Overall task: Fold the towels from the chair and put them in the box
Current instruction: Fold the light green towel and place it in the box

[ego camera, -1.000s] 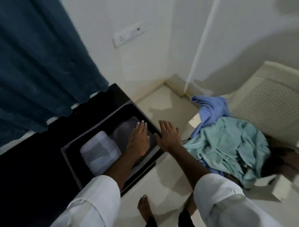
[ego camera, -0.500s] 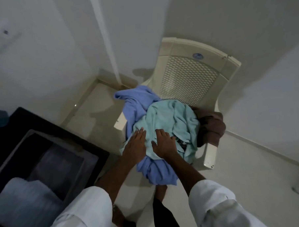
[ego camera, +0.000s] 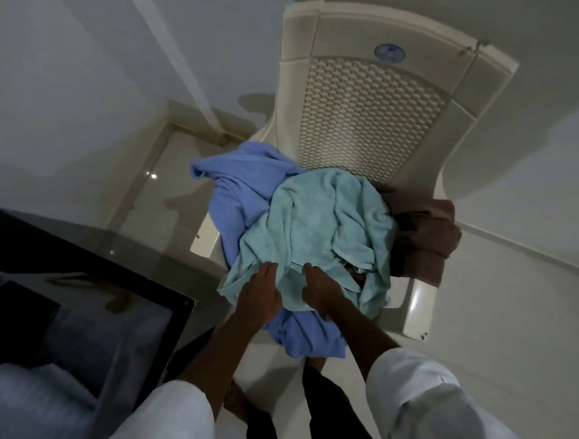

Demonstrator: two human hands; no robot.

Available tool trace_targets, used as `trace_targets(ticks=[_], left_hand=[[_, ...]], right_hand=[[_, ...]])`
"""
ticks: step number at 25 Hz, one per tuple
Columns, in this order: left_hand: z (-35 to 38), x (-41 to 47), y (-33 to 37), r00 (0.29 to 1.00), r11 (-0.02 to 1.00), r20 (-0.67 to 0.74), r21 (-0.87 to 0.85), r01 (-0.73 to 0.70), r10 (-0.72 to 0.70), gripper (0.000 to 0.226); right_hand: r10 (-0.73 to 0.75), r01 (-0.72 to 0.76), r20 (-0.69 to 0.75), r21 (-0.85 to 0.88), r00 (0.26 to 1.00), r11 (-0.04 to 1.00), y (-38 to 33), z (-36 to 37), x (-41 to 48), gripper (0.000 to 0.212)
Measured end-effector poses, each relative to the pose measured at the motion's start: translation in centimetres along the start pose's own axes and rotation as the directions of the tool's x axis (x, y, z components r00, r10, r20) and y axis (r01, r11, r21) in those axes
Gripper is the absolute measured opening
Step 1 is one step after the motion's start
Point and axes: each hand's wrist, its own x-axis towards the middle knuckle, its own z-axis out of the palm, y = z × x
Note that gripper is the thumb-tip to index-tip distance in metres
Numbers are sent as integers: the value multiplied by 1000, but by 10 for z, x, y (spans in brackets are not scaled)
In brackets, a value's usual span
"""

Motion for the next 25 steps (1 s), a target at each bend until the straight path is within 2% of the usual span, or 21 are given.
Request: trace_targets(ticks=[2, 5, 8, 10, 12, 13, 15, 16, 18, 20, 22, 25], left_hand=[[13, 5, -16, 1000, 1000, -12, 20, 11, -11, 65], [25, 12, -33, 998, 997, -17, 50, 59, -58, 70], [33, 13, -38, 998, 997, -20, 35, 64, -63, 73], [32, 9, -36, 998, 999, -20, 15, 52, -52, 73], [27, 6, -30, 998, 997, -55, 69, -21, 25, 60], [24, 5, -25, 994, 993, -72, 83, -79, 85, 56], [9, 6, 0, 969, 976, -123, 61, -209, 215, 55], [-2, 8, 16, 961, 972, -146, 42, -233, 236, 57], [-24, 19, 48, 960, 969, -148, -38, -243, 235, 57], [-55, 25, 81, 964, 958, -164, -163, -236, 210, 45], [-90, 24, 109, 974, 947, -156, -249, -202, 166, 34], [-134, 16, 135, 928, 926, -192, -141, -349, 320, 36]], right_hand=[[-5, 1, -104, -42, 995, 999, 3, 21, 22, 48], [42, -67, -108, -234, 993, 970, 14, 37, 42, 50], [19, -67, -145, -335, 989, 940, 33, 39, 58, 30], [29, -51, -116, -184, 993, 982, 48, 45, 65, 39], [20, 4, -180, 137, 983, 991, 51, 36, 59, 47], [48, 11, -209, 270, 977, 963, 44, 23, 52, 39], [30, 64, -201, 447, 979, 892, 28, -5, 33, 5], [-8, 136, -242, 518, 970, 845, 19, -16, 23, 7], [-75, 267, -315, 627, 946, 732, -6, -45, -2, 16], [-120, 364, -371, 709, 921, 604, -28, -80, -31, 21], [-124, 399, -395, 757, 910, 518, -42, -112, -55, 22], [-150, 434, -419, 744, 895, 508, -56, -159, -91, 24]])
